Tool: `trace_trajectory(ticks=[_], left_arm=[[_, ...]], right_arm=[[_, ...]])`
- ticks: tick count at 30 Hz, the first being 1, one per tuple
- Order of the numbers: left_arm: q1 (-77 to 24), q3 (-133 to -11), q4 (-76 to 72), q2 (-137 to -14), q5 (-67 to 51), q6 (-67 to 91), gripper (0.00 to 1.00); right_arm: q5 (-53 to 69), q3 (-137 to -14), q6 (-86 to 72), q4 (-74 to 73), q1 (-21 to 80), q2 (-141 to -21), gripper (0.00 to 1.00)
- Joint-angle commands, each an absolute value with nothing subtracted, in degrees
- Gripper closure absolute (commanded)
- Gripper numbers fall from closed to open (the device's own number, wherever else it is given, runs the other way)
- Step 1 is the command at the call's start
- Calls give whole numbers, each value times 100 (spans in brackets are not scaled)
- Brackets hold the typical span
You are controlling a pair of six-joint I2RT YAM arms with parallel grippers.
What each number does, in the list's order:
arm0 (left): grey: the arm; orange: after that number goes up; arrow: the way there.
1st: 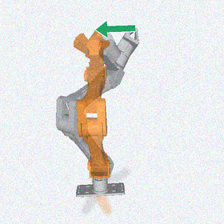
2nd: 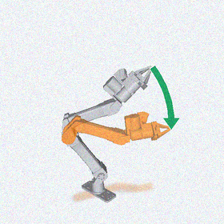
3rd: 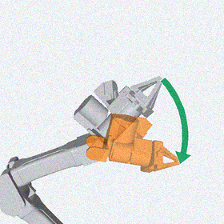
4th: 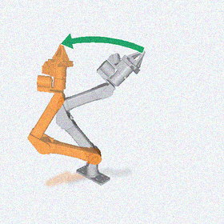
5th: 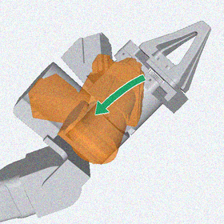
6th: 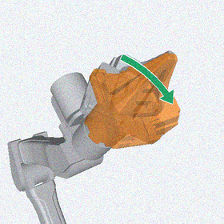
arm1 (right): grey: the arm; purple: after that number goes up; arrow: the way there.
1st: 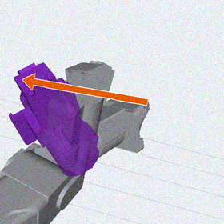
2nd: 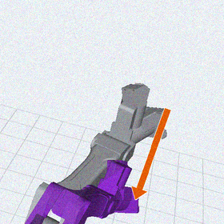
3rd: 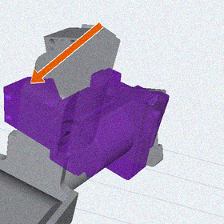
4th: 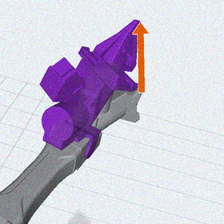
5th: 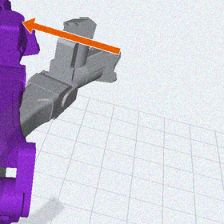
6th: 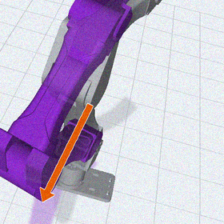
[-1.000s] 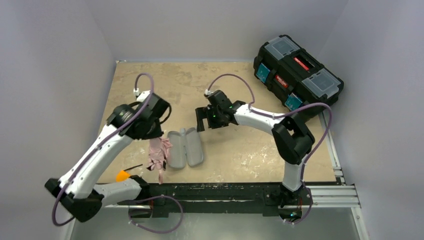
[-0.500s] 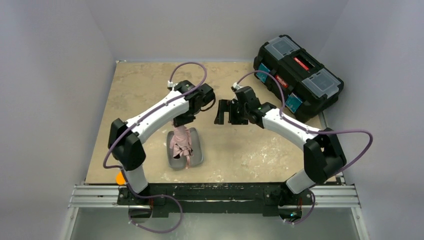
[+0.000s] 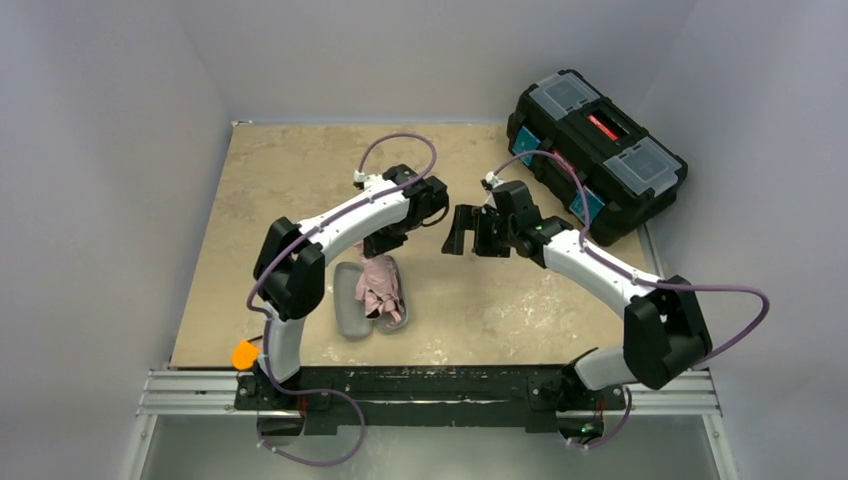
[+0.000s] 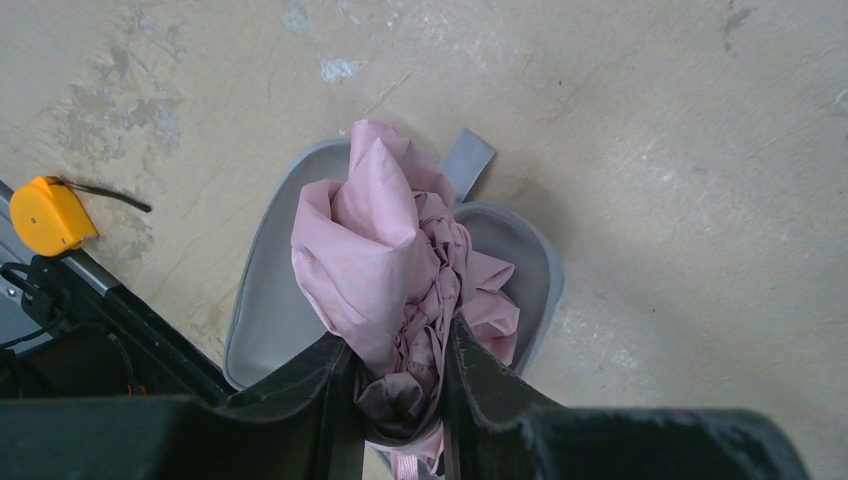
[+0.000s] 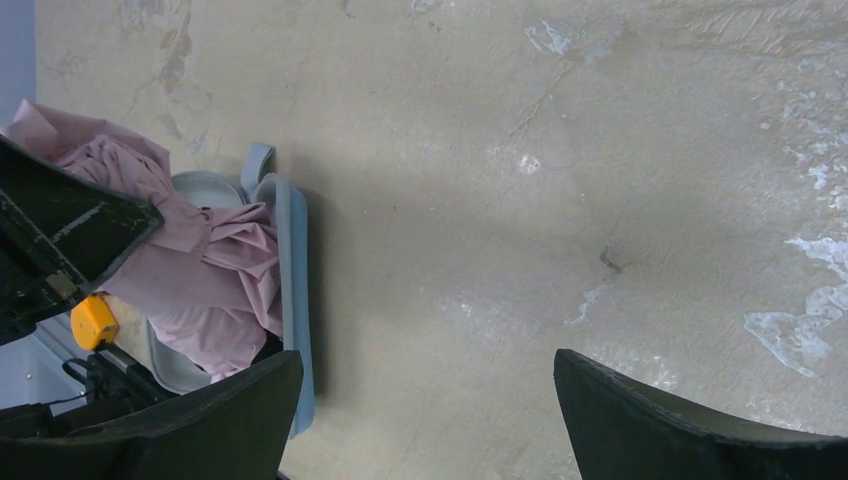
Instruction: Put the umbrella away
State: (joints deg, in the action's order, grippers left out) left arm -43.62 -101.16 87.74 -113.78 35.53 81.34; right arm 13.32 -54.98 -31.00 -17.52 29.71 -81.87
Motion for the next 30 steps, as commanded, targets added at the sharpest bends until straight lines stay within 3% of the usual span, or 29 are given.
trace_trajectory(ticks=[1,5,7,9,12,18,30], left_arm=[[-4459,-9938,8870,-11285,3311,7987,99],[-4477,-9610,8247,-11136,2821,7498,86],[-4519,-9428,7921,-10991,2699,7196,62],[-4539,-9316,7734,-10852,2680,7017,44],[-4551,-9237,7629,-10710,2692,6863,26],[-4549,-9303,7556,-10551,2663,6475,15],[-4525,-9429,8252,-9334,3098,5784,14]], right_arm=[[1752,-5340,-3014,-1448,2895,-7952,1],[2199,-5241,-2906,-1194,2870,-7952,1],[2327,-5229,-2885,-1130,2865,-8003,1],[2405,-5253,-2868,-1100,2854,-8079,1],[2487,-5245,-2904,-991,2840,-8184,1],[2738,-5215,-2975,-723,2821,-8414,1],[3832,-6179,-2528,-33,2797,-9724,1]])
